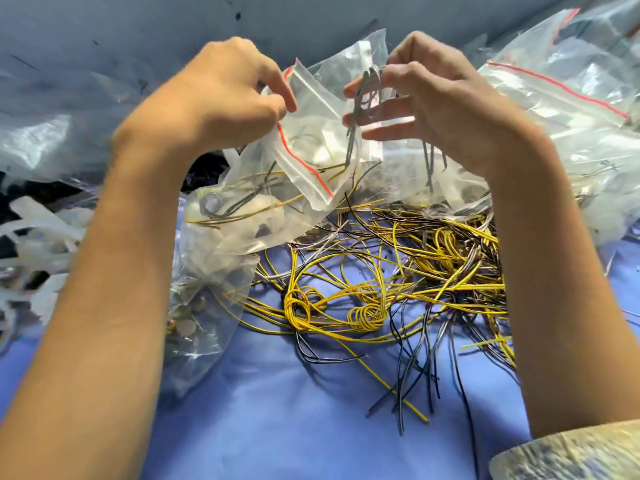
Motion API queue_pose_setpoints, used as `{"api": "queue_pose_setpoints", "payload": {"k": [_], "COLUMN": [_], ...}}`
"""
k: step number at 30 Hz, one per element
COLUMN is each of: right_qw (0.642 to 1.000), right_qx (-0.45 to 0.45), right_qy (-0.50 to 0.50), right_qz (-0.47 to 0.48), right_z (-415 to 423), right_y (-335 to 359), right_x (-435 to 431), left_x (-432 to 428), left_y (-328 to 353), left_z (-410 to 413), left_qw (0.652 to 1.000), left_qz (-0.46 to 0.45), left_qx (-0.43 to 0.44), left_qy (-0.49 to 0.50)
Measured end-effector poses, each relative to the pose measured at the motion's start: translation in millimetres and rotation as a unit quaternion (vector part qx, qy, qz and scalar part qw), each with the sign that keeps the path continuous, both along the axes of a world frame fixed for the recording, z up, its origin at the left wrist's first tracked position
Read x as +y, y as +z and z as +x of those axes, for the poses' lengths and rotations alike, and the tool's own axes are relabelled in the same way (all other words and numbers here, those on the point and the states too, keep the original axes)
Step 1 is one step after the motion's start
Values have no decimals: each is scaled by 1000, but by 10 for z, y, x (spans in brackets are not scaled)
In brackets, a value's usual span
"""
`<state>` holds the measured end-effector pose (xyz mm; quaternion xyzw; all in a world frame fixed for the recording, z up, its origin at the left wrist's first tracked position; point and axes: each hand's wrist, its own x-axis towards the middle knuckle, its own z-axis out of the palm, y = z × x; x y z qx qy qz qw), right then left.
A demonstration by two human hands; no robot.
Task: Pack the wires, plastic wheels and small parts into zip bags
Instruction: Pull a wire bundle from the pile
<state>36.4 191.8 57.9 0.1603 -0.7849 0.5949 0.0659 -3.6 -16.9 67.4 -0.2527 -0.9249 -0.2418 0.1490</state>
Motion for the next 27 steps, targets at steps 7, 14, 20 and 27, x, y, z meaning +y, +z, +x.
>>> {"api": "queue_pose_setpoints", "payload": {"k": [7, 14, 20, 27], "right_qw": [999, 998, 996, 985], "right_qx": [-26, -45, -58, -55], "right_qy": [2, 25, 21, 48], "right_qz": [-39, 19, 63, 155], "right_z": [-28, -7, -1, 39], "right_y": [-16, -28, -55, -27], "right_x": [-32, -122, -180, -158], "left_x": [109, 251, 360, 248], "left_y": [-55, -76, -96, -57], "left_z": [-32, 13, 79, 42], "left_qw": [999, 1000, 1000, 999], "left_qz": [-2, -5, -16, -13], "left_qx": [5, -19, -14, -29], "left_qy": [39, 3, 14, -21]}}
